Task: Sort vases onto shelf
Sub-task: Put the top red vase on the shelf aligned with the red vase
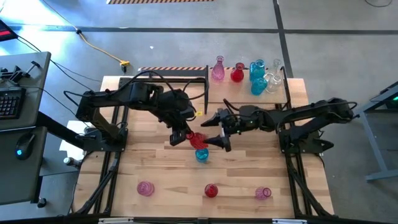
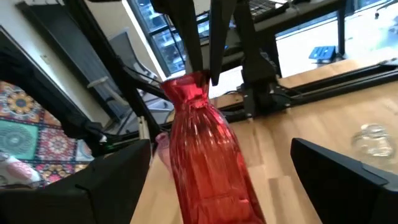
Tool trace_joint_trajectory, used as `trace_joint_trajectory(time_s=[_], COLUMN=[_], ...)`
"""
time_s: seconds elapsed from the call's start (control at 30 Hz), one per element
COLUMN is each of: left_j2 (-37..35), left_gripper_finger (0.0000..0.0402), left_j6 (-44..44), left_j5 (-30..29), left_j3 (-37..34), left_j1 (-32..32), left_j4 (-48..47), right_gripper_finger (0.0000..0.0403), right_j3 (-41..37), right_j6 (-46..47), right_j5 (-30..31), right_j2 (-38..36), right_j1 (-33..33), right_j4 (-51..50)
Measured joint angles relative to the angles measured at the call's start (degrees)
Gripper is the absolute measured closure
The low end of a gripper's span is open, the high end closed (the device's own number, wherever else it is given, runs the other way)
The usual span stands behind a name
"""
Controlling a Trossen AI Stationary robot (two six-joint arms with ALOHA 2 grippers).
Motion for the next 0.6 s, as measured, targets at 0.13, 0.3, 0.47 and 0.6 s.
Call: trace_joint_trajectory(time_s=[0.13, 0.3, 0.47, 0.6], left_j2=[0.0, 0.0, 0.0, 0.0], left_gripper_finger=[0.0395, 0.0395, 0.0395, 0.0395], left_j6=[-0.9, -2.1, -2.1, -2.1], left_j5=[0.0, -0.4, -0.4, -0.5], left_j3=[0.0, 0.0, 0.0, 0.0], left_j1=[-1.0, -1.3, -1.3, -1.3], left_j4=[0.9, 0.9, 1.2, 3.8], right_gripper_finger=[0.003, 0.003, 0.003, 0.003], right_j3=[0.0, 0.0, 0.0, 0.0], right_j6=[0.4, 0.3, 0.6, 0.7], right_j5=[0.0, 0.0, 0.0, 1.2], right_j2=[1.7, 3.0, 3.1, 3.1], right_j1=[1.6, 3.0, 3.8, 4.0], right_j4=[3.0, 5.7, 5.8, 5.7])
